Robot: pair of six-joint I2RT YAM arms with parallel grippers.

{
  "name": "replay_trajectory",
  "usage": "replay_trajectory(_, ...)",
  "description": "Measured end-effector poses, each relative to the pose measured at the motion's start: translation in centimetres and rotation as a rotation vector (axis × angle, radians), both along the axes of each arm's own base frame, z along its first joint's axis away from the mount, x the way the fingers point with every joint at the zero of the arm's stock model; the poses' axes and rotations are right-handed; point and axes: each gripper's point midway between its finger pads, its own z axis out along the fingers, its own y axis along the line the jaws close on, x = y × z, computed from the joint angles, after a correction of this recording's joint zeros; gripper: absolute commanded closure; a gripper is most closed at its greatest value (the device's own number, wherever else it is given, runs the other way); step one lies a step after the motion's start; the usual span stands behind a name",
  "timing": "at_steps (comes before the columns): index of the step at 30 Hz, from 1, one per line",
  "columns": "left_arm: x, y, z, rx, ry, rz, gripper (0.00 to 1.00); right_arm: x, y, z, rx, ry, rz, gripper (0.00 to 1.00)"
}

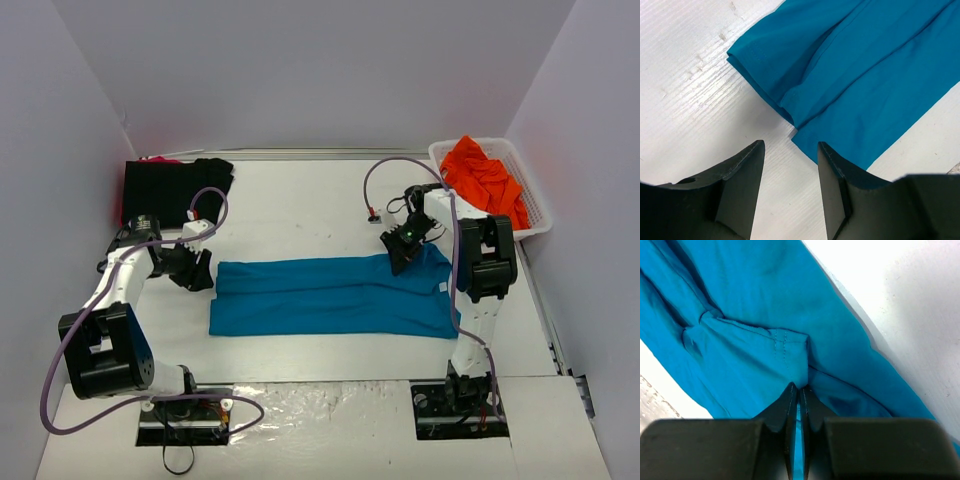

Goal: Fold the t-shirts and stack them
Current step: Fold the other side of the tshirt into a rectangle

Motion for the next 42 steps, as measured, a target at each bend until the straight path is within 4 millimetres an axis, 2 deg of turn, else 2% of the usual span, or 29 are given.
replay_trajectory(10, -0.1, -0.1, 0.0, -0.004, 0.001, -0.004, 0.55, -0.4, 0.3, 0.3, 0.010, -0.004, -0.006, 1.00)
replay_trajectory(18, -0.2, -0.2, 0.3, -0.007, -0.010, -0.010, 0.55, -1.0, 1.4, 4.9, 0.018, -0.122, 0.008, 1.00)
replay_trajectory(21, -0.2, -0.2, 0.3, -0.008, -0.010, -0.012, 0.55, -1.7, 1.8, 5.8, 0.022, -0.144, 0.022, 1.00)
replay_trajectory(34, -0.3, -0.5, 0.4, -0.020, -0.013, -0.027, 0.55, -7.1, 2.7, 3.3, -0.039, -0.014, 0.101, 0.99)
replay_trajectory(42, -0.3, -0.5, 0.4, -0.020, -0.016, -0.030, 0.54, -9.3, 3.5, 2.5, -0.056, 0.036, 0.139, 0.86)
